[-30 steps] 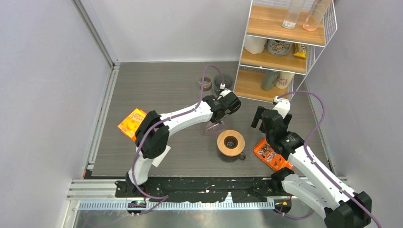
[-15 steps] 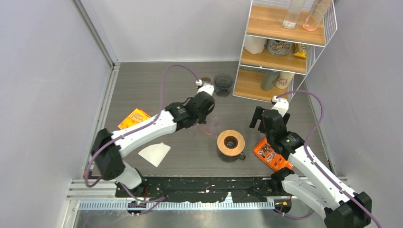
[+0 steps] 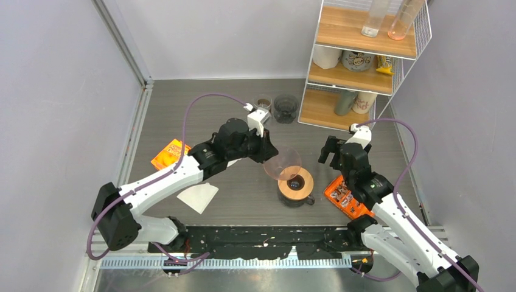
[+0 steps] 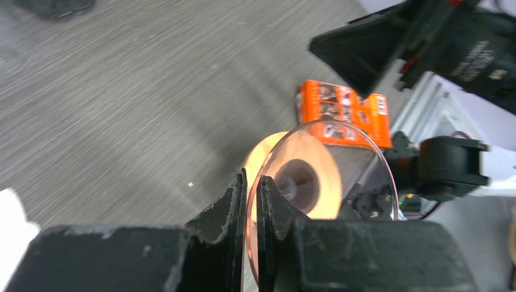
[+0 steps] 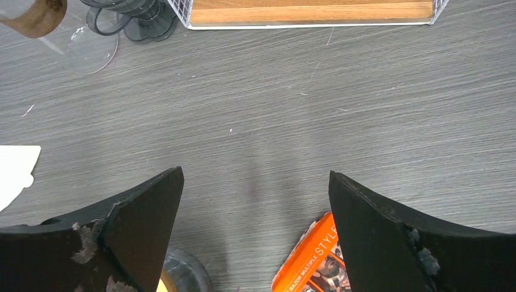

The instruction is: Place the coffee filter in the dripper

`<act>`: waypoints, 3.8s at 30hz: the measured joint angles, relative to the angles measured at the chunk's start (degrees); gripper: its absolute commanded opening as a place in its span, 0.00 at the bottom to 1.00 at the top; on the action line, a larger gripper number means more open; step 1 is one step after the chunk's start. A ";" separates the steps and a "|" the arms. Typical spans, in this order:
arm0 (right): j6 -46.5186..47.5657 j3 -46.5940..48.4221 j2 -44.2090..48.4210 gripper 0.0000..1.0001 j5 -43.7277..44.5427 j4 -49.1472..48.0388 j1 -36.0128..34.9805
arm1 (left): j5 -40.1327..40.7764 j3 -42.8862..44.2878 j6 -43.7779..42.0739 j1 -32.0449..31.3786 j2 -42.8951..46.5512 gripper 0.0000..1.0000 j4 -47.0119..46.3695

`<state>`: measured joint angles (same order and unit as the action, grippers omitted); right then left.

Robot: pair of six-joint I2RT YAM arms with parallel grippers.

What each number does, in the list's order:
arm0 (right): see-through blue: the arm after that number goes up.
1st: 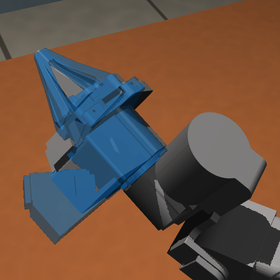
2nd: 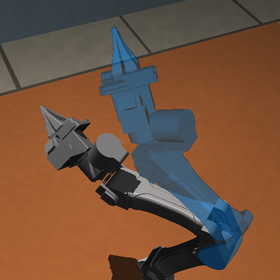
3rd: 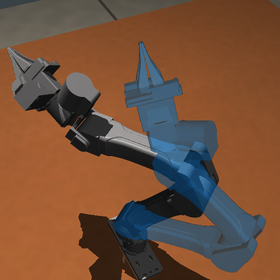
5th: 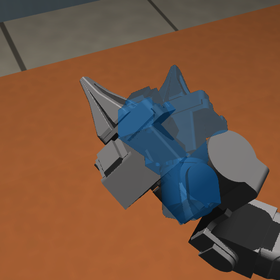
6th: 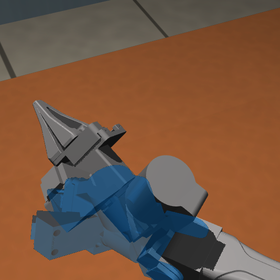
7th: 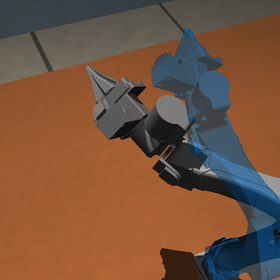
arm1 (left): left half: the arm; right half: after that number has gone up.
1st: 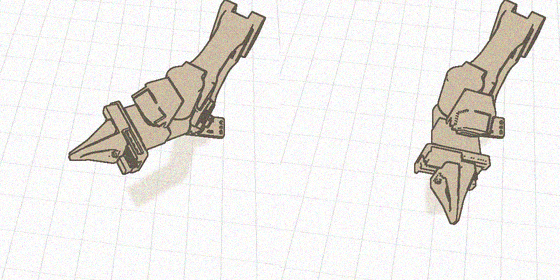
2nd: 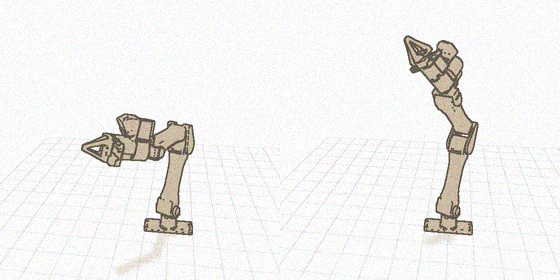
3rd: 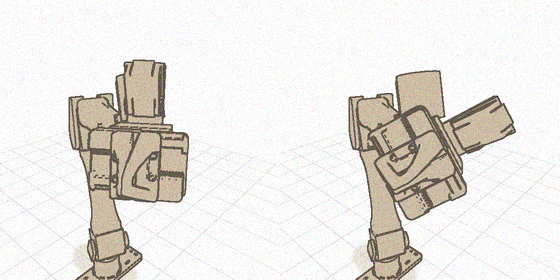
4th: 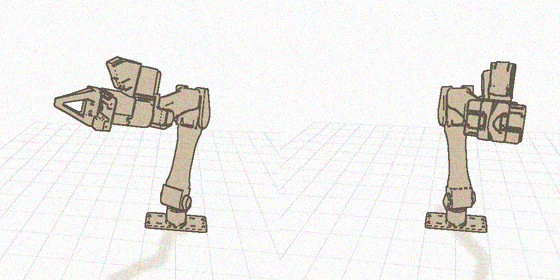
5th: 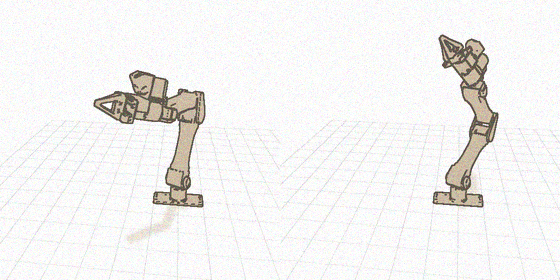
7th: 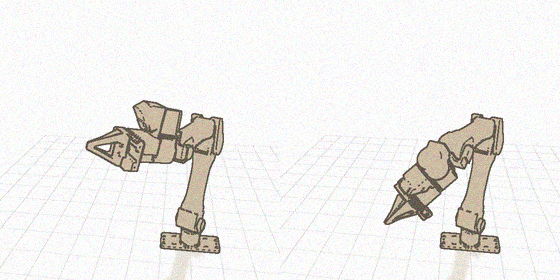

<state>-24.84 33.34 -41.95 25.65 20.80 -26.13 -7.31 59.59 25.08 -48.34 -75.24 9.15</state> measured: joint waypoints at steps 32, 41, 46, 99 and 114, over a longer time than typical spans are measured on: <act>0.72 -0.57 1.09 0.95 -0.26 -0.63 0.00 | -16.94 0.04 4.61 -1.55 -11.78 0.00 -12.61; 0.79 -0.57 1.20 0.96 -0.31 -0.61 0.00 | -14.78 0.09 4.20 -2.05 -13.53 0.00 -12.55; 0.96 -0.57 2.32 0.96 -0.61 -0.59 0.00 | -13.49 0.31 3.15 -2.49 -13.55 0.00 -12.31; 3.80 11.34 -7.80 0.05 -35.93 14.97 0.04 | -1.86 2.34 -2.40 -5.57 -12.72 0.00 -10.14; 3.78 13.55 -13.68 0.05 -34.71 14.36 0.11 | -0.13 3.52 0.55 -4.90 -14.23 0.00 -9.25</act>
<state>-21.06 46.89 -55.64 -9.06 35.16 -26.02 -7.44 63.11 25.63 -53.23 -89.47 -0.10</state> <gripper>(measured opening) 0.111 0.132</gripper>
